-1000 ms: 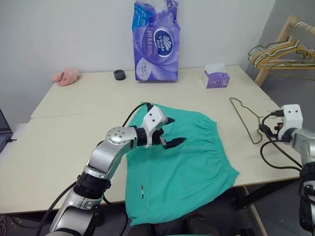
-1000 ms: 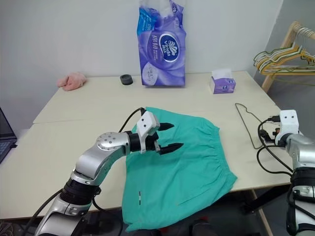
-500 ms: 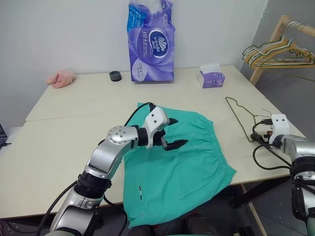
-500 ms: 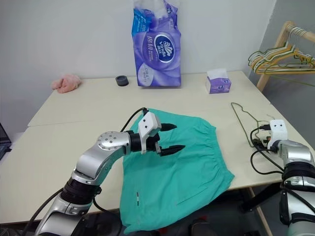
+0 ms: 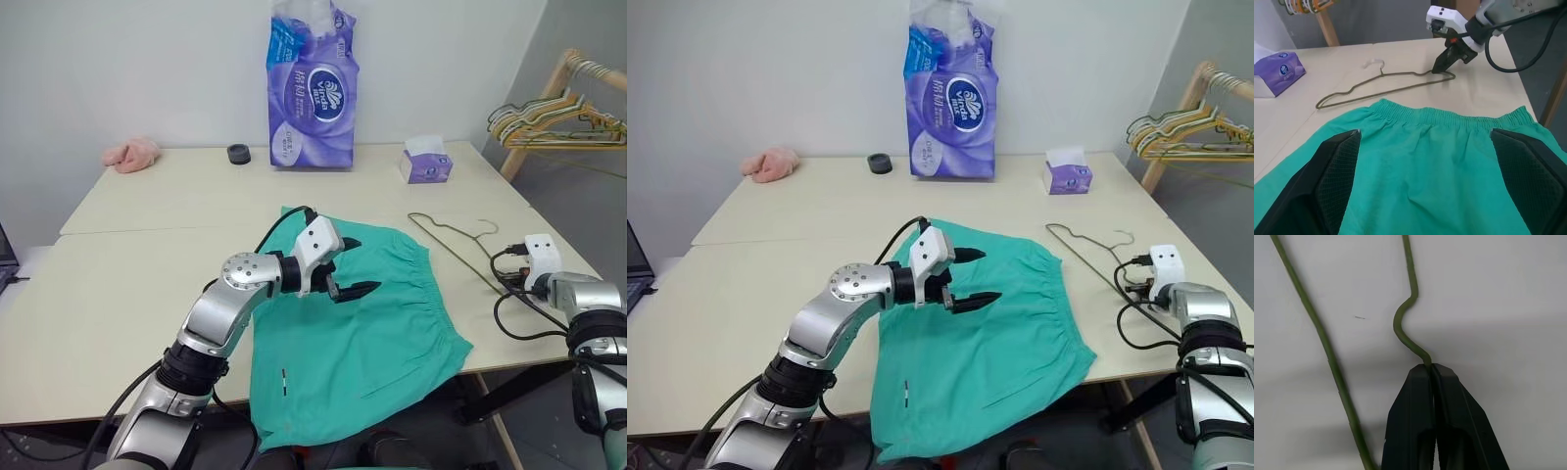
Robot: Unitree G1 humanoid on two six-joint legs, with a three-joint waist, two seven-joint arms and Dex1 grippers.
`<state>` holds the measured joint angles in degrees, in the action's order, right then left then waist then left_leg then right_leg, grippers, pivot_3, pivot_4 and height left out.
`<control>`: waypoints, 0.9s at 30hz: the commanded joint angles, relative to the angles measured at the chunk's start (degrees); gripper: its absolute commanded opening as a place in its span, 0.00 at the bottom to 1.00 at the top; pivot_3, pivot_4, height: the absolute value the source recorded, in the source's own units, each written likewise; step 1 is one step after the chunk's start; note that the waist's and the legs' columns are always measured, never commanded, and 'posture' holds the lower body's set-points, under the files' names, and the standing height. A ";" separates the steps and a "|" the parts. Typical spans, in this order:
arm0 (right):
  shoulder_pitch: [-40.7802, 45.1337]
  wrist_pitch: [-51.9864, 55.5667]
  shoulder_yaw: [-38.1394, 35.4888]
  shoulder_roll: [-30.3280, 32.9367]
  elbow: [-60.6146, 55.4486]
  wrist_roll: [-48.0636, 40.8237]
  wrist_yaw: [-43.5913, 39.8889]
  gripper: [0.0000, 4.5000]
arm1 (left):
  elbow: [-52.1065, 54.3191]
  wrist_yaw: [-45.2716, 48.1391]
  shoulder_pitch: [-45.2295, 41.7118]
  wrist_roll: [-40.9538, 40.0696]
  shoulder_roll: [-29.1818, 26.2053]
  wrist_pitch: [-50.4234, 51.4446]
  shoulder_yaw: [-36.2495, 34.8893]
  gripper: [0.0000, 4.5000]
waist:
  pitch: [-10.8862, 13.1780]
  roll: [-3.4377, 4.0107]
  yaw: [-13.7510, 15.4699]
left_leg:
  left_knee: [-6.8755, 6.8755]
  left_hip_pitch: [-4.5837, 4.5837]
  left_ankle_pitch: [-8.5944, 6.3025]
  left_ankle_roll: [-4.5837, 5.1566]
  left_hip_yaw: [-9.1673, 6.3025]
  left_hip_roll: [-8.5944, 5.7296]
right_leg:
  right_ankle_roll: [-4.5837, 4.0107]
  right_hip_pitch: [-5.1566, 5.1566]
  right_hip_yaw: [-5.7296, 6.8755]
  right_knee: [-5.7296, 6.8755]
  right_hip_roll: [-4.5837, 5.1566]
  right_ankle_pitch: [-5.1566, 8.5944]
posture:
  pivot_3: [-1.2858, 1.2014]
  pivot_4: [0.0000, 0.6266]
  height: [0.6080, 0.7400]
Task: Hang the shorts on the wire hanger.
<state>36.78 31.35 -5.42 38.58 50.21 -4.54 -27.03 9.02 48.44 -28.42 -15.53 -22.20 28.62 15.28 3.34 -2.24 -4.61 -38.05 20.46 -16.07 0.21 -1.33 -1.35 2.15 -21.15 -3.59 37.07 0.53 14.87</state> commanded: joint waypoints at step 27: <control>-23.39 -16.47 6.09 4.21 -63.77 13.61 5.41 0.01 | -35.51 9.84 -19.89 -2.82 -11.63 -4.55 -17.47 1.00 | 0.65 1.21 -0.36 | 0.04 0.85 -0.02 0.03 0.27 -0.06 | 0.11 -1.10 -0.27 0.16 0.09 -0.08 | 0.47 0.08 1.00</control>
<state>12.87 19.21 0.93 42.16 -10.92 7.19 -22.16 -26.11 55.12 -46.25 -18.45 -32.83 25.56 -2.63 4.00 -1.04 -4.97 -38.00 21.36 -16.10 0.24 -1.07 -1.41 2.25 -22.28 -3.83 37.21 0.63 14.79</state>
